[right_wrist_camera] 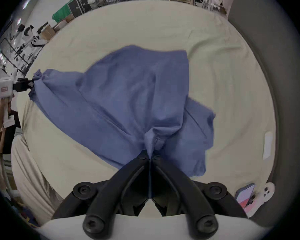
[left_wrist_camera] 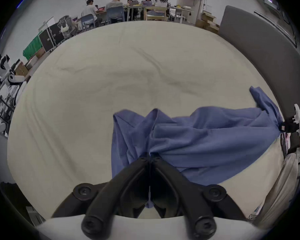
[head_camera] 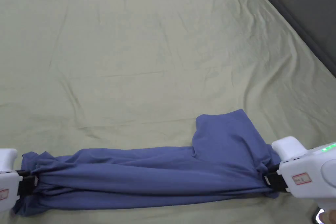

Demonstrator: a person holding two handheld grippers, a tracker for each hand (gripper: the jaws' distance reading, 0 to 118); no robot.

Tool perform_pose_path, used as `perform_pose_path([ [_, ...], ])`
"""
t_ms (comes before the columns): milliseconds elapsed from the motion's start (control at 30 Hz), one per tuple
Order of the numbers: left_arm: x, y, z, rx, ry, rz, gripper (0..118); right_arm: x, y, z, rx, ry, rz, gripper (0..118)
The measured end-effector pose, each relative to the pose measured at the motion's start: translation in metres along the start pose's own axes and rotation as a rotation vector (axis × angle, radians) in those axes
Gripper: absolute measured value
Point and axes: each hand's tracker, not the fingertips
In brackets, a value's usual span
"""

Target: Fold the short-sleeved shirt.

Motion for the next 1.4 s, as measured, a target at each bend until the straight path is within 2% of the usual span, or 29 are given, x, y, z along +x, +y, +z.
perform_pose_path([
  [267, -0.009, -0.009, -0.019, 0.004, -0.007, 0.077, 0, 0.013, -0.009, -0.031, -0.002, 0.055, -0.121, 3],
  [333, -0.012, -0.009, -0.017, 0.019, -0.019, 0.13, 0, 0.007, -0.006, -0.026, 0.001, 0.041, -0.1, 12],
  [367, -0.013, -0.008, -0.011, 0.023, -0.039, 0.178, 14, 0.005, -0.004, -0.02, -0.001, 0.023, -0.077, 23],
  [400, -0.017, -0.007, 0.001, 0.041, -0.066, 0.237, 55, 0.004, -0.004, -0.006, 0.009, 0.021, -0.076, 52],
  [433, -0.02, -0.007, 0.016, 0.077, -0.113, 0.289, 102, 0.004, -0.002, 0.012, 0.046, 0.02, -0.087, 95],
  [467, -0.022, -0.008, 0.028, 0.11, -0.144, 0.325, 118, 0.0, -0.003, 0.03, 0.127, 0.023, -0.111, 118],
  [500, -0.018, -0.015, 0.051, 0.174, -0.223, 0.302, 118, -0.001, -0.005, 0.052, 0.24, 0.024, -0.139, 117],
  [533, -0.019, -0.011, 0.063, 0.252, -0.176, 0.329, 118, 0.0, -0.009, 0.072, 0.39, 0.012, -0.162, 118],
  [633, -0.013, -0.017, 0.072, 0.188, -0.115, 0.281, 118, -0.024, -0.009, 0.104, 0.399, 0.091, -0.245, 118],
  [667, -0.01, -0.019, 0.069, 0.145, -0.101, 0.251, 117, -0.029, -0.008, 0.101, 0.373, 0.085, -0.234, 103],
  [700, -0.008, -0.021, 0.064, 0.103, -0.082, 0.217, 98, -0.037, -0.01, 0.098, 0.372, 0.081, -0.223, 56],
  [733, -0.008, -0.027, 0.058, 0.087, -0.075, 0.197, 35, -0.036, -0.001, 0.082, 0.367, 0.066, -0.19, 3],
  [767, -0.01, -0.032, 0.053, 0.098, -0.085, 0.209, 0, -0.043, 0.0, 0.076, 0.353, 0.029, -0.156, 2],
  [800, -0.012, -0.032, 0.046, 0.08, -0.097, 0.221, 0, -0.05, -0.003, 0.065, 0.32, 0.016, -0.15, 2],
  [833, -0.016, -0.038, 0.041, 0.09, -0.117, 0.277, 0, -0.054, -0.007, 0.06, 0.315, 0.095, -0.173, 2],
  [900, -0.036, -0.042, 0.039, 0.132, -0.331, 0.356, 0, -0.056, -0.013, 0.052, 0.332, 0.291, -0.208, 2],
  [967, -0.062, -0.04, 0.028, 0.187, -0.516, 0.426, 15, -0.06, -0.018, 0.049, 0.342, 0.369, -0.229, 2],
  [1000, -0.076, -0.038, 0.02, 0.203, -0.568, 0.445, 29, -0.061, -0.007, 0.066, 0.325, 0.397, -0.22, 2],
  [1033, -0.092, -0.03, 0.018, 0.183, -0.576, 0.457, 91, -0.063, -0.006, 0.067, 0.325, 0.424, -0.209, 2],
  [1067, -0.1, -0.032, 0.004, 0.162, -0.636, 0.508, 118, -0.064, -0.005, 0.068, 0.33, 0.446, -0.195, 2],
  [1133, -0.118, -0.019, -0.036, 0.139, -0.691, 0.609, 118, -0.065, -0.005, 0.069, 0.338, 0.524, -0.175, 2],
  [1167, -0.106, -0.008, -0.002, 0.127, -0.649, 0.606, 118, -0.066, -0.004, 0.069, 0.345, 0.558, -0.179, 2],
  [1200, -0.099, 0.0, -0.007, 0.097, -0.57, 0.545, 118, -0.067, -0.004, 0.069, 0.355, 0.602, -0.183, 2],
  [1267, -0.078, 0.013, -0.019, 0.012, -0.529, 0.438, 118, -0.068, -0.004, 0.066, 0.361, 0.661, -0.198, 2],
  [1300, -0.079, -0.004, -0.045, -0.003, -0.519, 0.408, 118, -0.069, -0.003, 0.065, 0.361, 0.665, -0.209, 2],
  [1333, -0.067, -0.002, -0.043, 0.018, -0.451, 0.367, 118, -0.071, -0.001, 0.064, 0.356, 0.659, -0.214, 2],
  [1400, -0.048, 0.004, -0.031, 0.055, -0.426, 0.305, 118, -0.075, 0.0, 0.061, 0.348, 0.648, -0.215, 2],
])
